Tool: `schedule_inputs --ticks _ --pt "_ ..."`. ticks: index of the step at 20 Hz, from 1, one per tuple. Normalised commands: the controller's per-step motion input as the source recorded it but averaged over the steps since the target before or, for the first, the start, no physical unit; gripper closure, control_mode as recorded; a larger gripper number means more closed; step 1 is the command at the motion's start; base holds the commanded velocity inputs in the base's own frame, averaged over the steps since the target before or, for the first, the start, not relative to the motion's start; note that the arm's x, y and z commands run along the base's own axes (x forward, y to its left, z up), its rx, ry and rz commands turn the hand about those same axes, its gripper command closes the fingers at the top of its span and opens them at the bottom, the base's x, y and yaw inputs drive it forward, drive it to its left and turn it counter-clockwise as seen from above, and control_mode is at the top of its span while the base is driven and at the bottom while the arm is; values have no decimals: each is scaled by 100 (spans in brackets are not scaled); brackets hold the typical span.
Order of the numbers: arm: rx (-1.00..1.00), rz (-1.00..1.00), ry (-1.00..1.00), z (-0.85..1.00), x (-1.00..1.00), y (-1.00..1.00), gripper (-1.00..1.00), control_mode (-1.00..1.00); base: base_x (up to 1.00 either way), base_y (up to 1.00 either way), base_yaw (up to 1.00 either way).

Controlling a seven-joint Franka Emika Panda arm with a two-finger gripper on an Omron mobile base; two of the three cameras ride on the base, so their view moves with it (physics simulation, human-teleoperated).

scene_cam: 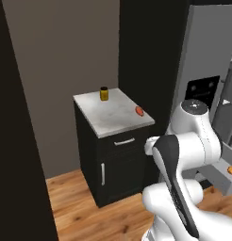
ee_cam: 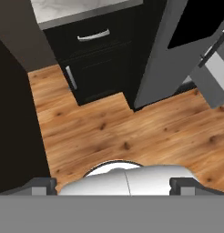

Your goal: Place the sweet potato and squash inside the fridge drawer. Close the drawer after placing the vegetables.

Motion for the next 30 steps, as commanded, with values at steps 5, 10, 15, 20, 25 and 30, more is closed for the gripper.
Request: schedule_inputs --ticks 5,10,15,20,25,30 --pt "0 0 0 0 0 0 -100 100 95 14 0" --pt "0 0 0 0 0 0 -100 100 82 -1 0" --pt "0 0 0 0 0 0 -100 100 65 -1 0" --pt "0 0 0 0 0 0 -100 100 43 -23 0" --pt "0 0 0 0 0 0 -100 100 28 -47 0" --pt "0 0 0 0 0 0 -100 100 23 -35 0"
